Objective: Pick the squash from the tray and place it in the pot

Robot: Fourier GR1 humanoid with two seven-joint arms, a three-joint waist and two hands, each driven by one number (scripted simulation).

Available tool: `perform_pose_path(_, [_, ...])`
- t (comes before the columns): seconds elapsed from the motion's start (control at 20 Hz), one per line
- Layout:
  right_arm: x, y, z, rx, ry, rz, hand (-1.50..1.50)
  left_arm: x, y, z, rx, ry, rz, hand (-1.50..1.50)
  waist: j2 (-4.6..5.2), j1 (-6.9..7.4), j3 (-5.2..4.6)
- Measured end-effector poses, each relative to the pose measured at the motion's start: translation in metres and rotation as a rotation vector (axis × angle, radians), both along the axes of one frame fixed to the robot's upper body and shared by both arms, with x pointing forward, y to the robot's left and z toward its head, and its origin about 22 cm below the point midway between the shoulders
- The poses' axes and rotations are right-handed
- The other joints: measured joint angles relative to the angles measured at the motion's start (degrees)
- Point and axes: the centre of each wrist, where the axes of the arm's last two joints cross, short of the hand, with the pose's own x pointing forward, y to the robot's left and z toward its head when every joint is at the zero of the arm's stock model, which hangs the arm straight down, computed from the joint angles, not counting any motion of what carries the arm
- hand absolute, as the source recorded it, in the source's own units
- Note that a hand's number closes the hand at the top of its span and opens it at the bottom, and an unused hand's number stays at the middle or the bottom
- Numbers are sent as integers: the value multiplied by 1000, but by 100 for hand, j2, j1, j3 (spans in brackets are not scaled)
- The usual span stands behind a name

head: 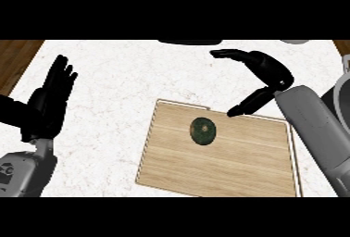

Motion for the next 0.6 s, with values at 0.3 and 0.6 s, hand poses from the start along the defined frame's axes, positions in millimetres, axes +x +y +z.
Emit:
perform_pose_path(0.3, [12,16,34,-300,-40,101,-150,-5,5,2,-4,8,13,0,-67,-91,-12])
perform_pose_path(0.6, [6,59,52,-624,-125,215,-150,-7,7,-3,1,13,35,0,-100,-207,-18])
